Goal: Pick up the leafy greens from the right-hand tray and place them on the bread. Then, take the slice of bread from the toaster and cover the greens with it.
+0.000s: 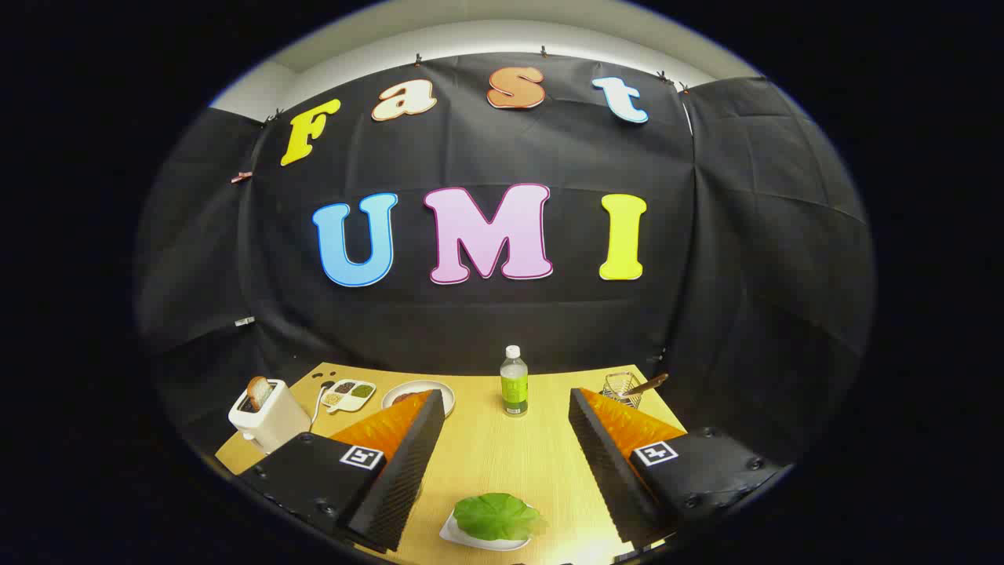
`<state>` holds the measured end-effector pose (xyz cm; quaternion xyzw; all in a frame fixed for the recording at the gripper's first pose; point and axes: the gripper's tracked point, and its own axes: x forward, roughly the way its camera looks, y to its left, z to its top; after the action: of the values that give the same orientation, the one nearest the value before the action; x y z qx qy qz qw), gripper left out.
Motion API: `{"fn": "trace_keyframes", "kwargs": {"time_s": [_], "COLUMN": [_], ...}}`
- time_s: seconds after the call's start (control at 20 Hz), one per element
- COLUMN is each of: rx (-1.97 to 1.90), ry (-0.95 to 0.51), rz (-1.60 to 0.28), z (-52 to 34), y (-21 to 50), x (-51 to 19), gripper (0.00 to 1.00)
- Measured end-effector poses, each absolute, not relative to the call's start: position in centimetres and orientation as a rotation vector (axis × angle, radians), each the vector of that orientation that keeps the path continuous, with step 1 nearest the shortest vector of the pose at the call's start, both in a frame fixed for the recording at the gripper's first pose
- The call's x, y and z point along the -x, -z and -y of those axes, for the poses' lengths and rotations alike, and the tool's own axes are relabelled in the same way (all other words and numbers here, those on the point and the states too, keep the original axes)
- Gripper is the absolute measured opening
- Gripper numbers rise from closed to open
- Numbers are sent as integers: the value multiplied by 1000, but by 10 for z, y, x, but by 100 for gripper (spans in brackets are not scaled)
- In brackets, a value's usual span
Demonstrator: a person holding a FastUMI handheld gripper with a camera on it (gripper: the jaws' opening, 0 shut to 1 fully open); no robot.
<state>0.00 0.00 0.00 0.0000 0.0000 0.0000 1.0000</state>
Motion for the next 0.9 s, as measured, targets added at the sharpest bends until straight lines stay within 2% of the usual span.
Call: {"fn": "trace_keyframes", "kwargs": {"time_s": [0.9], "rx": [-2], "ry": [-17], "rz": [-70], "z": [-4], "y": [25], "x": [-14], "gripper": [99]}}
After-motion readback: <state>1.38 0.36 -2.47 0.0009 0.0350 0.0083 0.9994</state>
